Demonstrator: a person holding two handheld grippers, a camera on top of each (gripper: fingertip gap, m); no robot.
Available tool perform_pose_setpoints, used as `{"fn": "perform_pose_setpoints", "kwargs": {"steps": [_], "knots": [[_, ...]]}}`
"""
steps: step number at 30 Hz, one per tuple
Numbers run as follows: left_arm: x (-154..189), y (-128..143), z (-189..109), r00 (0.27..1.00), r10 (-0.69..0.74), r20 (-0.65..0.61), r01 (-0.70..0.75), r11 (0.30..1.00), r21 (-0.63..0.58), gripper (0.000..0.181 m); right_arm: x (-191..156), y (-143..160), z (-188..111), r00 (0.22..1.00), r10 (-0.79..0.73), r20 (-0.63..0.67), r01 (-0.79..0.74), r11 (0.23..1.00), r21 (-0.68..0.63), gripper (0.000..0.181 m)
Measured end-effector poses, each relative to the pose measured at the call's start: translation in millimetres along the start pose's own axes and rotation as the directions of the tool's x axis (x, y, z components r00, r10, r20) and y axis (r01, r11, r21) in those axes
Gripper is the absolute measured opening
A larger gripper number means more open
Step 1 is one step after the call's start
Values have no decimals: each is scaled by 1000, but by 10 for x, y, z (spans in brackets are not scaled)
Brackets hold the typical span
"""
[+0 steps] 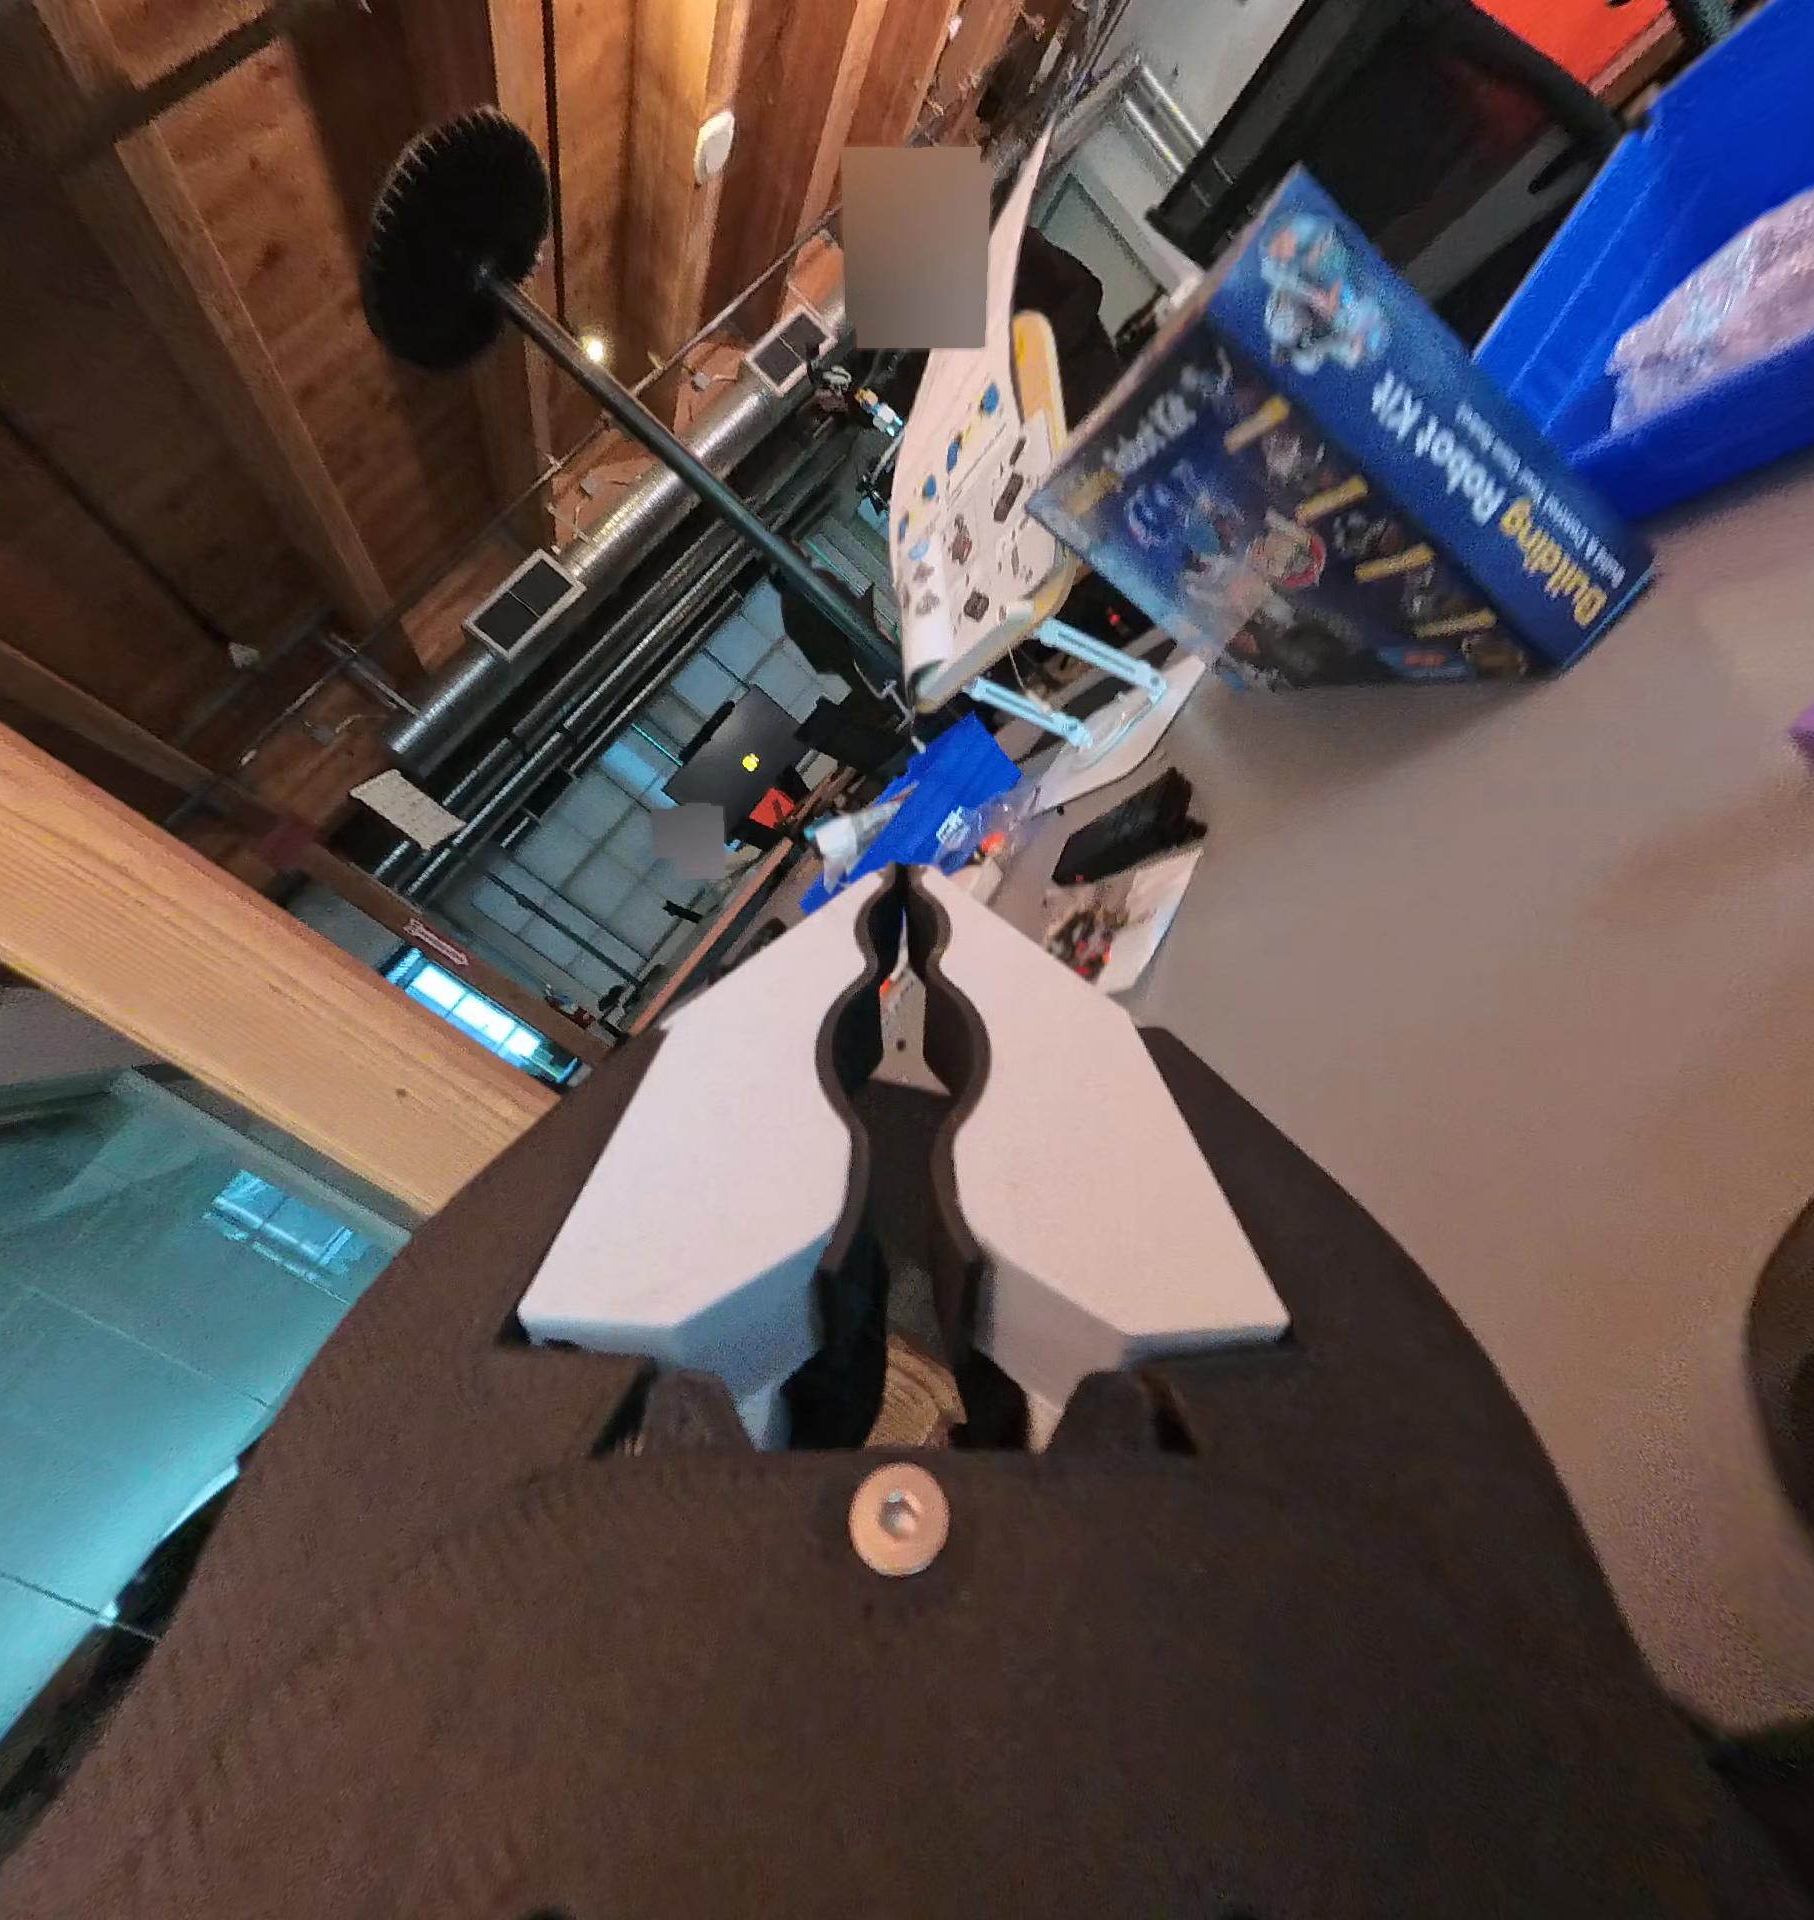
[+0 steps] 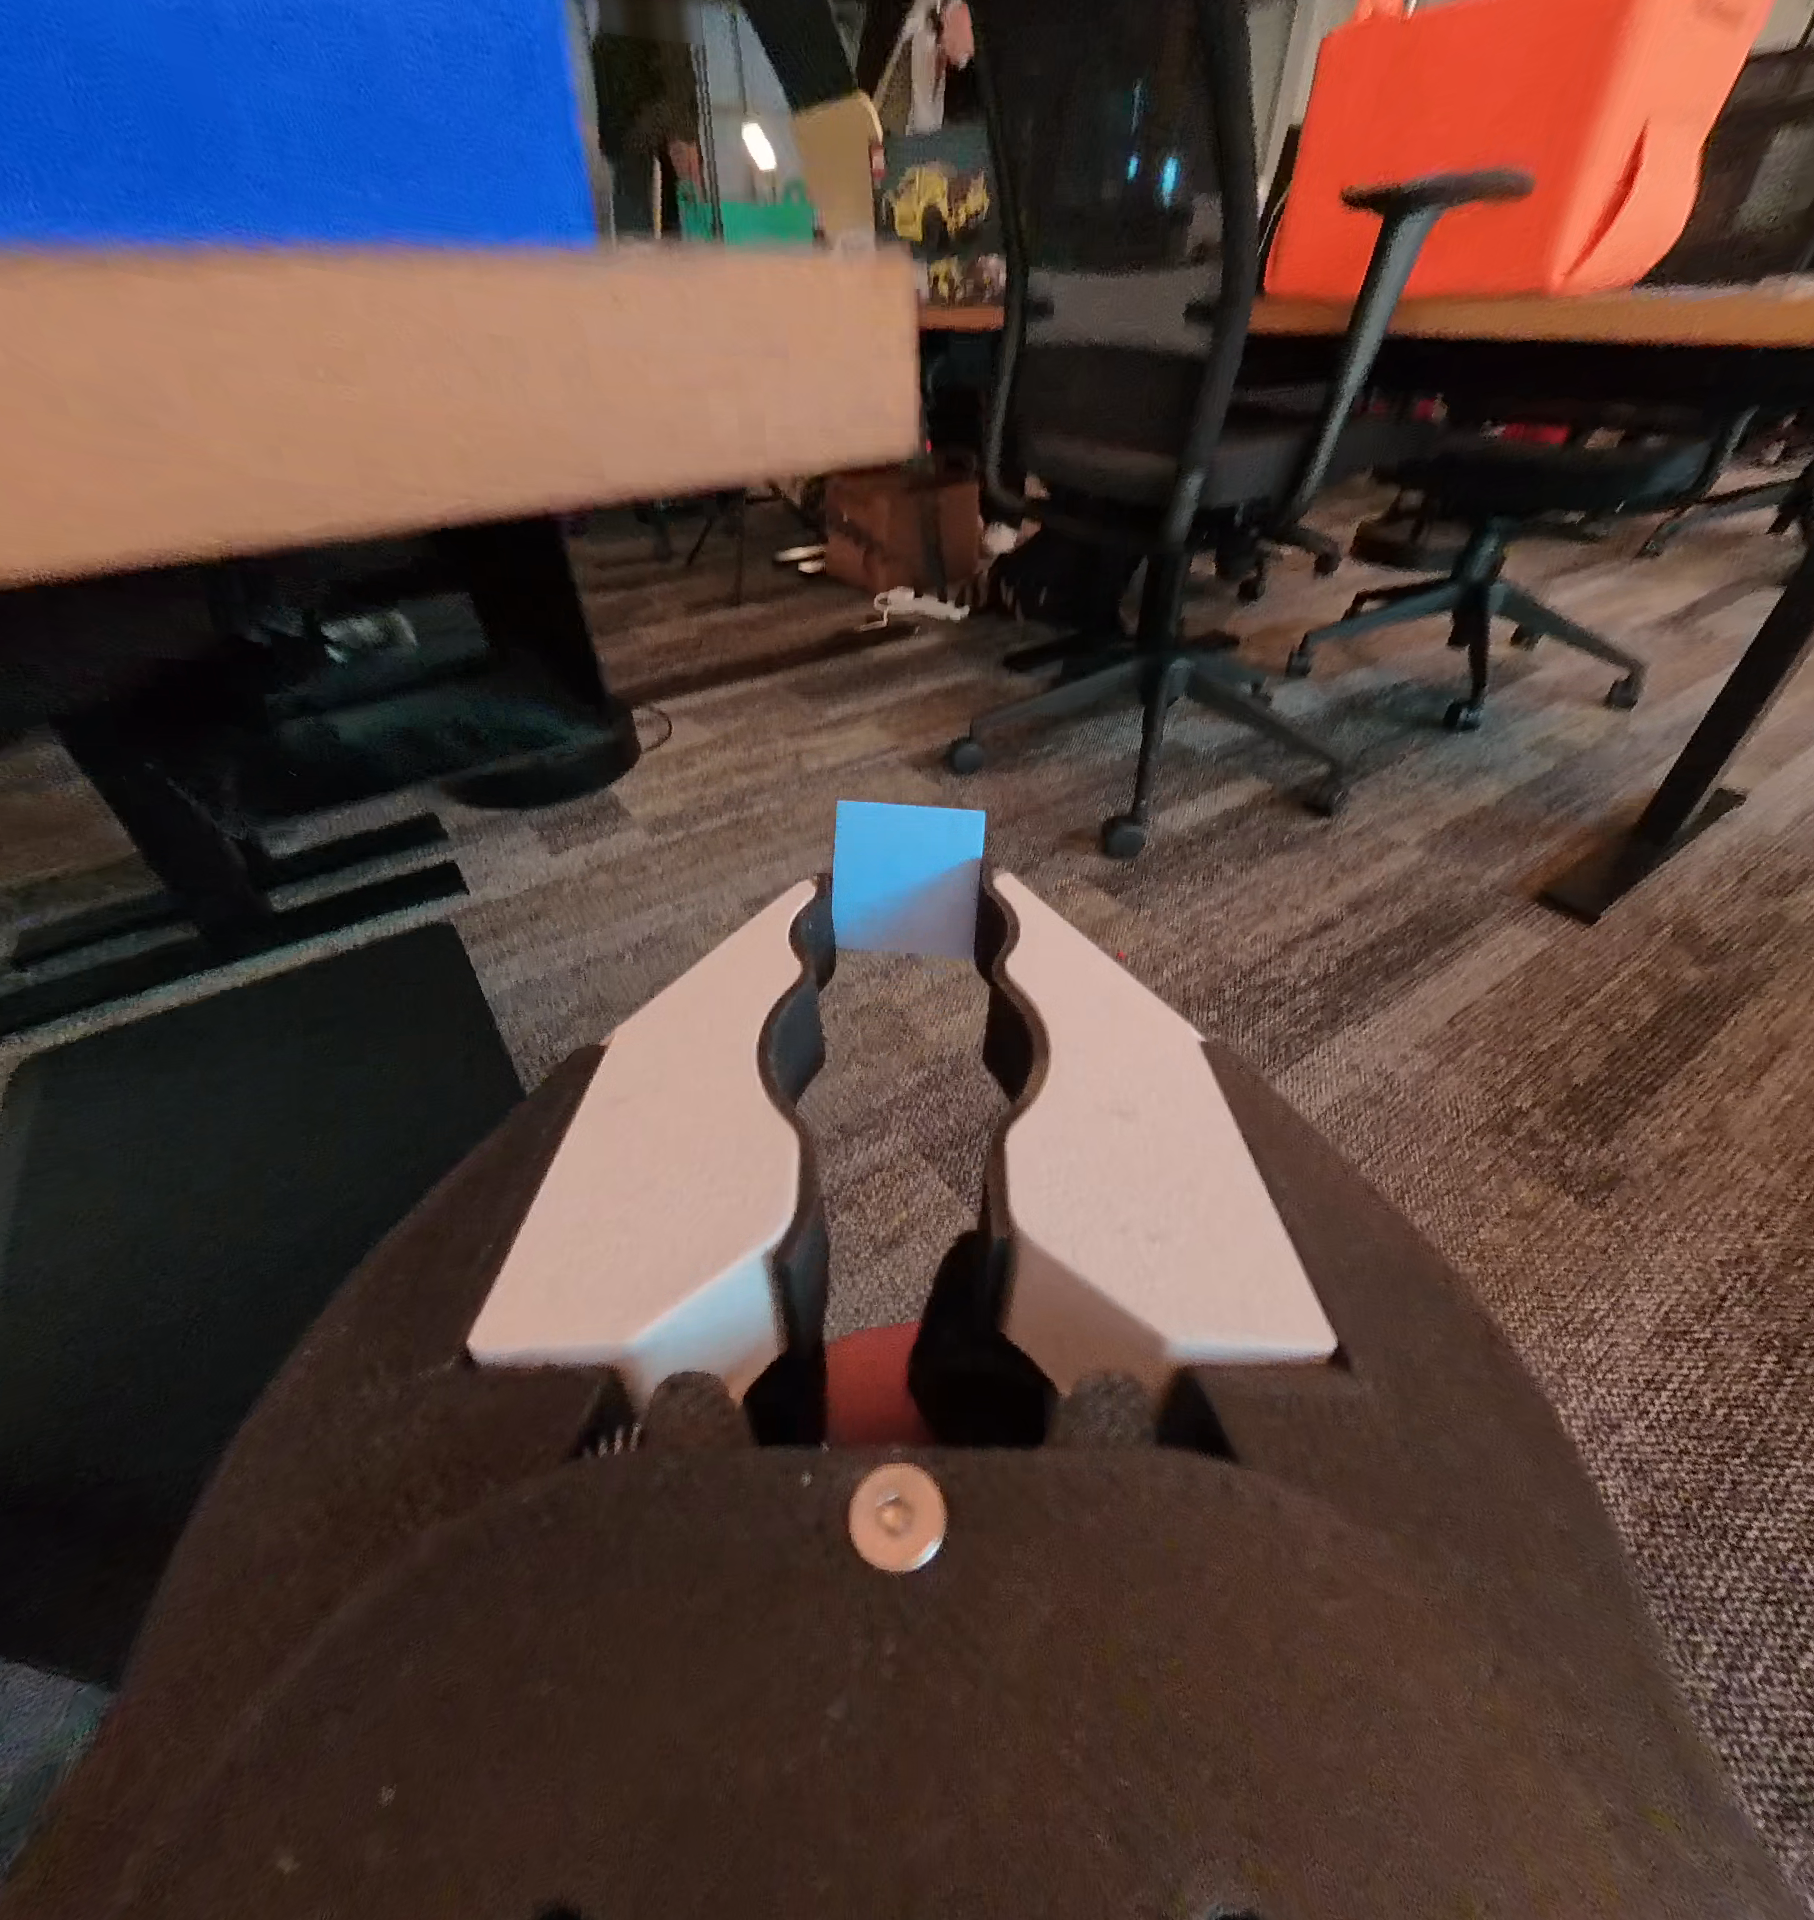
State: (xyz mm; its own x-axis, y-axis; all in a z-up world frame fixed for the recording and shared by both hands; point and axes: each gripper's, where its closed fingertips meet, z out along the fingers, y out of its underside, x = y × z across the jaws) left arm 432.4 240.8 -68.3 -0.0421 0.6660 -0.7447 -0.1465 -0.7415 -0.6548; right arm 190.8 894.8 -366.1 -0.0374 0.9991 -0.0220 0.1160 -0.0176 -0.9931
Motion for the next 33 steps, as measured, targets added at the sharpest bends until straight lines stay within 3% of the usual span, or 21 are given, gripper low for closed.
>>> {"fn": "perform_pose_setpoints", "kwargs": {"steps": [5, 10, 16, 19, 25, 29, 33], "knots": [[-18, 498, -83, 998, 0, -64, -2, 999, -34, 0, -271, -553, -493, 998, -17, -66, 24, 993, 113, 26], [-108, 614, -321, 993, -38, -116, 36, 999, -23, 0, -471, -1178, -1160, 984, 17, -176, 24, 973, 231, 26], [-96, 765, -580, 965, -118, -236, 116, 993, -19, 0, -972, -1715, -2162, 973, -1, -230, 80, 939, 335, 26], [-37, 938, -809, 951, -90, -295, 87, 996, -24, 0, -1298, -1866, -2692, 967, -31, -254, 125, 923, 364, 26], [-178, 1464, -1087, 924, -113, -364, 118, 993, -8, 0, -2130, -2037, -3371, 967, -89, -238, 177, 908, 381, 26], [-351, 1841, -938, 902, -130, -412, 159, 987, 37, 0, -2942, -2291, -3547, 977, -142, -162, 194, 905, 378, 26], [-336, 2186, -581, 865, -144, -480, 211, 974, 88, 0, -3782, -2534, -3577, 978, -183, -101, 208, 908, 365, 26]]}}
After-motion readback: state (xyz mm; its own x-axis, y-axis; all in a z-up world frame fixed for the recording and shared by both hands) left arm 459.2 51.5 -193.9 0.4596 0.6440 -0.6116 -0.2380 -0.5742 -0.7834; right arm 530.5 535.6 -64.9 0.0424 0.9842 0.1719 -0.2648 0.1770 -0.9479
